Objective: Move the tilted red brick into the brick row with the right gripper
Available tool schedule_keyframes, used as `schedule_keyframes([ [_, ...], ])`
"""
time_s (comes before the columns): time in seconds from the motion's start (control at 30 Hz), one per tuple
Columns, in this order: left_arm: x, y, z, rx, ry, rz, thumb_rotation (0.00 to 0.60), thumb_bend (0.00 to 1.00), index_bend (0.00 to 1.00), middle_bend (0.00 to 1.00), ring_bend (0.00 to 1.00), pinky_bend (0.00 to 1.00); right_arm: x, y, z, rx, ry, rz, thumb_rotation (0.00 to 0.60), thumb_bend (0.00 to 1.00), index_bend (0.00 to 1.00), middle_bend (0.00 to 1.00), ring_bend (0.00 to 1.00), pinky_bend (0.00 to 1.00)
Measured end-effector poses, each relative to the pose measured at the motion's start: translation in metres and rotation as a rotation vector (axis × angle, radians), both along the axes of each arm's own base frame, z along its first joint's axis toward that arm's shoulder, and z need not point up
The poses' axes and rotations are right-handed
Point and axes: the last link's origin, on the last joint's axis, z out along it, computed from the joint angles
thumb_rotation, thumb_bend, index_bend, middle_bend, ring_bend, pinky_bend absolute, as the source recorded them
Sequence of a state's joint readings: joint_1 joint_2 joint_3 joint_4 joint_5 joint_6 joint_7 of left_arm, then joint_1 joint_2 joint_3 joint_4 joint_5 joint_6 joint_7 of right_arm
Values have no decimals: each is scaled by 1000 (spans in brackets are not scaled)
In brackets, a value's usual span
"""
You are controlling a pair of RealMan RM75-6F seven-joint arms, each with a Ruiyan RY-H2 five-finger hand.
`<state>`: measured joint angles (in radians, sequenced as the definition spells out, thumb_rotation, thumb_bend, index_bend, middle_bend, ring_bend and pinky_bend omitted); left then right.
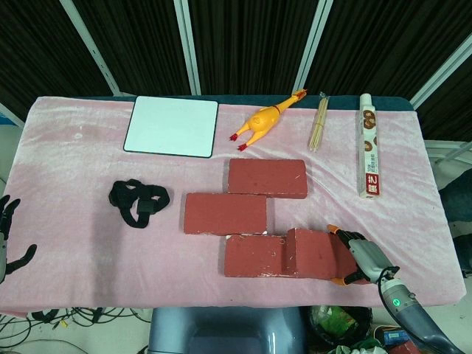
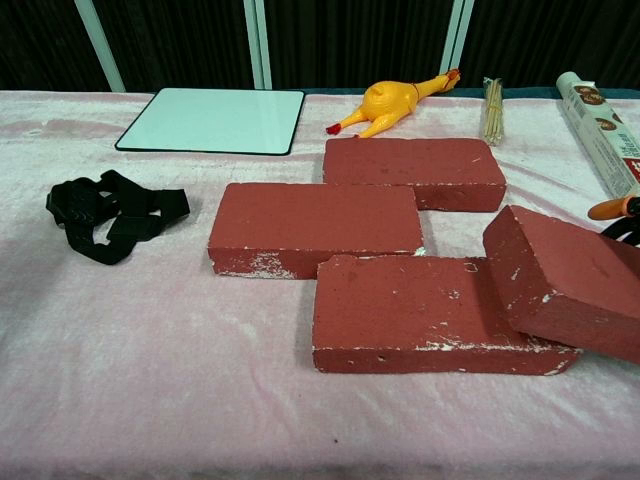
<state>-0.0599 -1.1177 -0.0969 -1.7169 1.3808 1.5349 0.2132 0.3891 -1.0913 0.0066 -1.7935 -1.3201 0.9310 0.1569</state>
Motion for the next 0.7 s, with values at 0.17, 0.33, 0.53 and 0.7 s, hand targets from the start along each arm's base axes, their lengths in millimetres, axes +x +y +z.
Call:
schedule_keyframes([
  [0.17, 0, 0, 0, 1, 0, 1, 600, 248, 88, 29, 0, 0, 0, 0, 0, 1, -5, 2, 600, 0, 41, 183, 142, 92],
  [0.33, 0, -1, 1, 4, -1, 1, 600, 248, 88, 29, 0, 0, 1, 1, 0, 2, -13, 9, 600, 0, 44, 183, 142, 92],
  [0.53, 0, 0, 0, 1, 0, 2, 600, 248, 88, 29, 0, 0, 0, 1, 0, -4, -6, 26, 600, 0, 63, 183, 142, 92],
  [0.7, 0, 0, 0, 2, 0, 3, 600, 248, 88, 29, 0, 0, 0, 2, -2, -4, 1, 40, 600, 0, 66, 183, 142, 92],
])
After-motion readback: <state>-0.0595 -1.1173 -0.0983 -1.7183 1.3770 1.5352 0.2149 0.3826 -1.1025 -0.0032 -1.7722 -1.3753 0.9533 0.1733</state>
